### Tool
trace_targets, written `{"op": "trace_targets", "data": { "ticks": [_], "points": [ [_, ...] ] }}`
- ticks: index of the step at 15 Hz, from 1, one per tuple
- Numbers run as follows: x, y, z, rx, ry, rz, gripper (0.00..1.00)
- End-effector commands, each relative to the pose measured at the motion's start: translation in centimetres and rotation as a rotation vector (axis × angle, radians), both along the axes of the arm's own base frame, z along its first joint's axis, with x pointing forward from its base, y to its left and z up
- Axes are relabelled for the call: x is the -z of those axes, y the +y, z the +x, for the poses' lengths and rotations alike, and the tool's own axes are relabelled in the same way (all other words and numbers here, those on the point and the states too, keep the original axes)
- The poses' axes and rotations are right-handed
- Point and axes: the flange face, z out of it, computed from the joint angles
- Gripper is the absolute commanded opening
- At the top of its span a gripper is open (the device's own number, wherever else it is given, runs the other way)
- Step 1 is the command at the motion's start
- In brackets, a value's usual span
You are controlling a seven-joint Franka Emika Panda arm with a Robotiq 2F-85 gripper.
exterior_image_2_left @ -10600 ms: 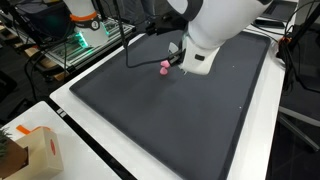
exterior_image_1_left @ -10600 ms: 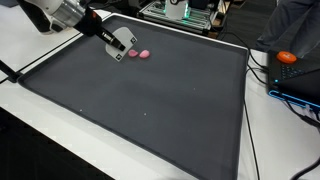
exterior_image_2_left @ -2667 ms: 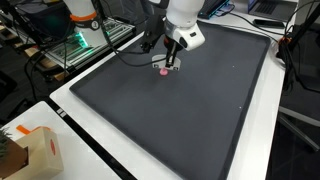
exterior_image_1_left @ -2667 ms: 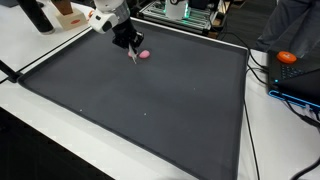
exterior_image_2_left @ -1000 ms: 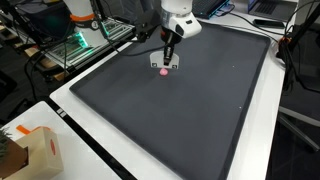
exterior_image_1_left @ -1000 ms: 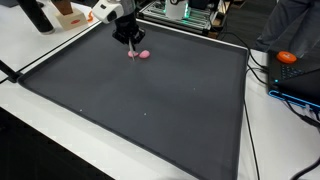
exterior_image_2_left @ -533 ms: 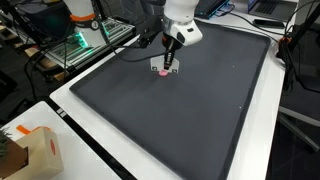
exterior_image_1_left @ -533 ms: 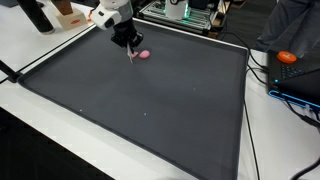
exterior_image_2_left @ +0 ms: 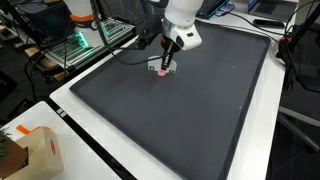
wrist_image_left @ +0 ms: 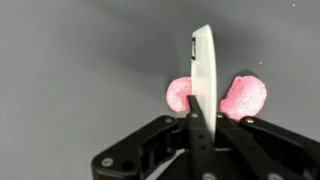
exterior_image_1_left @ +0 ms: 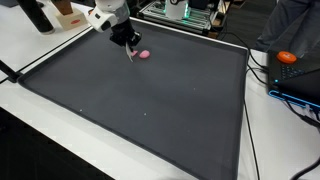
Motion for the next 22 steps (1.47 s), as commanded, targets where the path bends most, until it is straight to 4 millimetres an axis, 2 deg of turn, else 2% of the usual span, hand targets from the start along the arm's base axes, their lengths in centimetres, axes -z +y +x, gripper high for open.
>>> {"op": "trace_targets", "data": {
  "ticks": [1,7,15,19,22],
  "points": [
    [2.5,-1.2,-0.8,0.016,0.032,0.031,0.01],
    [3.0,-0.2,0.8,0.037,-0.039,0.095,0.01],
    [2.5,3.1,2.9,-0.032,-0.129,0.072,0.01],
    [2.7,2.2,2.4,-0.034,-0.103,0.051,0.01],
    [2.6,1.3,1.2,-0.021,-0.086,0.048,0.01]
  ]
}}
